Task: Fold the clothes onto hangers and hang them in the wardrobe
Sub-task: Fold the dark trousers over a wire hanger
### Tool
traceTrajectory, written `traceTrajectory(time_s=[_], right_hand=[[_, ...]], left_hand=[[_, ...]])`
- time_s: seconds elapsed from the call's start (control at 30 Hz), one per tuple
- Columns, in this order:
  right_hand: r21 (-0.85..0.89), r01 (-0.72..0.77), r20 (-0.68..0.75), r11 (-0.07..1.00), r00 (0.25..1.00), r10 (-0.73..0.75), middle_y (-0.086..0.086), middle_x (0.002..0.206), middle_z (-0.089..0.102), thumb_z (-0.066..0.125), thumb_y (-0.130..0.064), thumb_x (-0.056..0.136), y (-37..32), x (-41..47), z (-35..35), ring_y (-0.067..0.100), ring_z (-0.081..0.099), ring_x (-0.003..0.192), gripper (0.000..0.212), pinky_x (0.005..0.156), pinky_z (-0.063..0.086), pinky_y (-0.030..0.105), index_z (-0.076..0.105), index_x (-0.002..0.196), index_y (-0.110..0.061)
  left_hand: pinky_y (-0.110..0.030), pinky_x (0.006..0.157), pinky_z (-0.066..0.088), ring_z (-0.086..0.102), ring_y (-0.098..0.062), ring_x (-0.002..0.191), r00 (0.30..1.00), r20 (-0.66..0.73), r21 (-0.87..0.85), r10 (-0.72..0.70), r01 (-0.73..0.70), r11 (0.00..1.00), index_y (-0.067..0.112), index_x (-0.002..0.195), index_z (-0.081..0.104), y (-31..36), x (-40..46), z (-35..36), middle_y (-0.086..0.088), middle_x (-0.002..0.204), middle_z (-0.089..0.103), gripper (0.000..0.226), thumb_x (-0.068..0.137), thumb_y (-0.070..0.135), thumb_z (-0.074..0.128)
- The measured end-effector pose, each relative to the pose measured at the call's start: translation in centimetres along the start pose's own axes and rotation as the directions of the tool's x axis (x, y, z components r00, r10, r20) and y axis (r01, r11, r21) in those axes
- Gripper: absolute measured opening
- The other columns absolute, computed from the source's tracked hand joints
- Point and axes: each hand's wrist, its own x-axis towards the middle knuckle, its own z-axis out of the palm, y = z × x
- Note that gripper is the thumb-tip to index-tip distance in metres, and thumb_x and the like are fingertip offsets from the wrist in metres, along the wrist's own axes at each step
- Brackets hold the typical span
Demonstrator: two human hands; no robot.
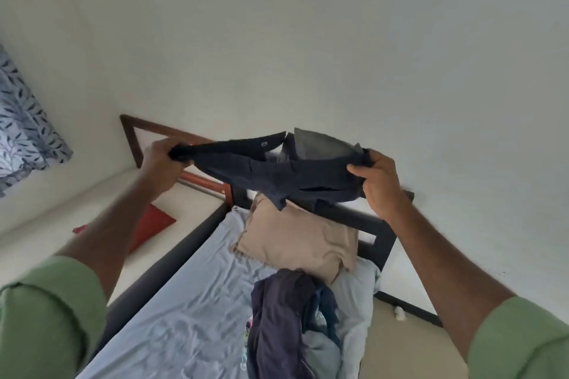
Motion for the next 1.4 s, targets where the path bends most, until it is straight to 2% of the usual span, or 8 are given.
traceTrajectory(time_s=[0.2,0.47,0.57,0.7,0.77,0.93,1.2,1.4], right_hand=[[-0.216,-0.286,0.103,0.933,0.944,0.313,0.004,0.078,0.071,0.071,0.016,0.078,16.6,-14.5,2.1,0.019,0.067,0.076,0.022,0.075,0.054,0.033,0.072,0.086,-0.005],[-0.455,-0.503,0.166,0.735,0.763,0.625,0.005,0.067,0.059,0.074,0.015,0.079,37.2,-33.3,2.8,0.008,0.054,0.061,0.016,0.061,0.046,0.026,0.066,0.077,0.001],[-0.511,-0.506,0.177,0.695,0.729,0.661,-0.003,0.069,0.066,0.078,0.014,0.077,41.6,-39.0,2.5,0.008,0.058,0.065,0.019,0.066,0.048,0.023,0.071,0.076,-0.004],[-0.639,-0.408,0.304,0.652,0.645,0.701,-0.014,0.088,0.078,0.086,0.007,0.071,45.7,-45.1,2.2,0.000,0.071,0.086,0.039,0.088,0.052,0.016,0.078,0.089,-0.026],[-0.708,-0.319,0.368,0.630,0.595,0.715,-0.029,0.096,0.074,0.089,0.001,0.071,48.0,-48.1,1.5,-0.006,0.069,0.098,0.041,0.109,0.035,0.013,0.078,0.090,-0.034],[-0.753,-0.231,0.461,0.616,0.483,0.745,-0.033,0.102,0.068,0.089,-0.005,0.071,51.8,-53.2,0.9,-0.013,0.060,0.113,0.029,0.117,0.014,0.018,0.082,0.094,-0.022],[-0.875,0.022,0.480,0.484,0.183,0.858,-0.004,0.152,0.050,0.054,0.006,0.077,54.3,-56.9,2.8,0.006,0.033,0.148,0.050,0.127,0.006,0.039,0.074,0.116,-0.020],[-0.892,0.034,0.426,0.450,0.396,0.814,-0.003,0.104,0.073,0.058,0.001,0.083,55.0,-56.3,6.0,0.019,0.066,0.098,0.030,0.085,0.052,0.029,0.073,0.102,-0.017]], left_hand=[[-0.037,0.062,0.043,0.057,-0.030,0.065,0.947,0.200,0.237,-0.252,0.203,0.950,0.009,0.074,0.067,-16.0,-19.8,2.3,-0.007,0.064,0.063,0.017,0.074,-0.008,0.069],[-0.039,0.057,0.043,0.055,-0.030,0.064,0.738,0.351,0.475,-0.576,0.390,0.789,0.020,0.068,0.056,-32.2,-46.5,6.1,0.001,0.059,0.057,0.026,0.076,-0.003,0.064],[-0.038,0.061,0.042,0.060,-0.035,0.071,0.696,0.386,0.543,-0.605,0.359,0.759,0.021,0.077,0.060,-35.2,-53.5,7.9,-0.001,0.067,0.059,0.023,0.078,-0.001,0.066],[-0.036,0.061,0.040,0.064,-0.035,0.071,0.780,0.458,0.580,-0.425,0.100,0.808,0.012,0.085,0.067,-38.9,-59.4,9.1,-0.006,0.073,0.066,0.031,0.067,-0.011,0.055],[-0.032,0.062,0.028,0.064,-0.029,0.070,0.764,0.551,0.578,-0.334,-0.061,0.814,0.015,0.077,0.062,-40.3,-61.7,8.7,0.003,0.068,0.063,0.034,0.055,-0.006,0.047],[-0.034,0.069,0.020,0.064,-0.023,0.085,0.708,0.599,0.630,-0.374,-0.129,0.766,0.020,0.076,0.059,-42.3,-65.3,6.8,0.007,0.080,0.069,0.026,0.064,0.001,0.047],[-0.040,0.089,0.038,0.063,-0.031,0.106,0.452,0.418,0.747,-0.788,0.322,0.581,0.029,0.117,0.055,-42.6,-70.9,10.9,0.003,0.118,0.070,0.036,0.088,0.008,0.061],[-0.027,0.066,0.044,0.062,-0.021,0.080,0.340,0.377,0.415,-0.862,0.770,0.485,0.009,0.092,0.073,-39.0,-71.9,17.3,-0.003,0.085,0.069,0.011,0.082,0.008,0.075]])
